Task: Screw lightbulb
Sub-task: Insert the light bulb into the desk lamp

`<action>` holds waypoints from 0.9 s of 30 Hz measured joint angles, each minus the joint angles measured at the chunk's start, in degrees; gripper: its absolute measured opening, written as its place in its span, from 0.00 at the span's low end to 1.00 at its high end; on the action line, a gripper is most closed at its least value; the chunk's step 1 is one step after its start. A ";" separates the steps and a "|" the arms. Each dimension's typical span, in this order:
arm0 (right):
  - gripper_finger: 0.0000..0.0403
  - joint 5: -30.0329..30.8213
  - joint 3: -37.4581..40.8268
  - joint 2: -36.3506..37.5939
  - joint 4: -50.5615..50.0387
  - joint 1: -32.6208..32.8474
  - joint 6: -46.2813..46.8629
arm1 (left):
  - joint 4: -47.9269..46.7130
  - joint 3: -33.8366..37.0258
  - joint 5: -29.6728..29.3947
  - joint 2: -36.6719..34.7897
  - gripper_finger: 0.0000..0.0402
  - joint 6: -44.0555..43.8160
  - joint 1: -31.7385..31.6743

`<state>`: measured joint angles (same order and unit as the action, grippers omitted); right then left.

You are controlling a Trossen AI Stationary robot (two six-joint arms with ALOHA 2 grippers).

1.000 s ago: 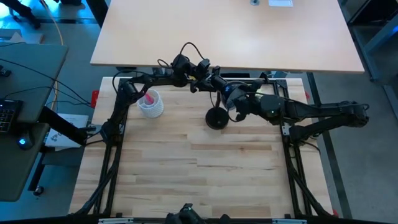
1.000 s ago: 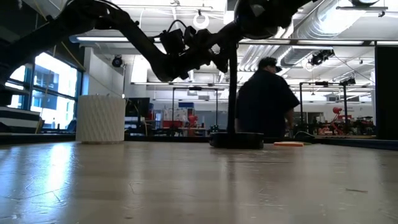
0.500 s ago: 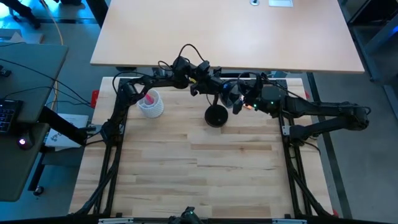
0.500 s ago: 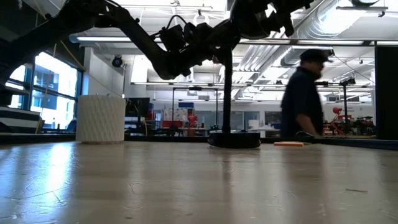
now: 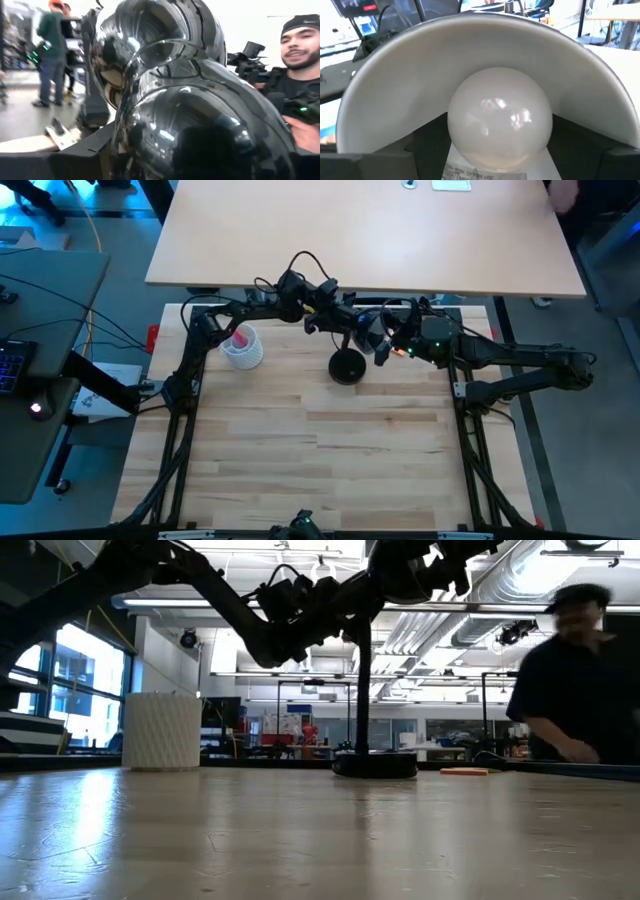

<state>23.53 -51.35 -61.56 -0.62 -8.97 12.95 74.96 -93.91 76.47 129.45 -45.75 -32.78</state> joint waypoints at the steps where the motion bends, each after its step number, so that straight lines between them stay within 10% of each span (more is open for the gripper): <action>1: 0.71 -0.02 0.00 0.00 -0.11 0.00 -0.43 | 0.02 -0.02 0.99 -0.04 0.65 -1.15 -0.28; 18: 0.64 0.85 0.00 0.00 -0.86 1.06 -14.94 | 3.07 1.31 3.31 -0.20 0.64 -7.75 -1.94; 27: 0.64 13.24 0.00 0.07 -0.87 10.50 -26.71 | -0.05 0.67 7.87 -0.07 0.64 -3.62 -0.50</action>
<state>36.77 -51.35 -61.49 -1.49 1.53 -13.76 74.90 -93.24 84.34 129.38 -49.37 -33.28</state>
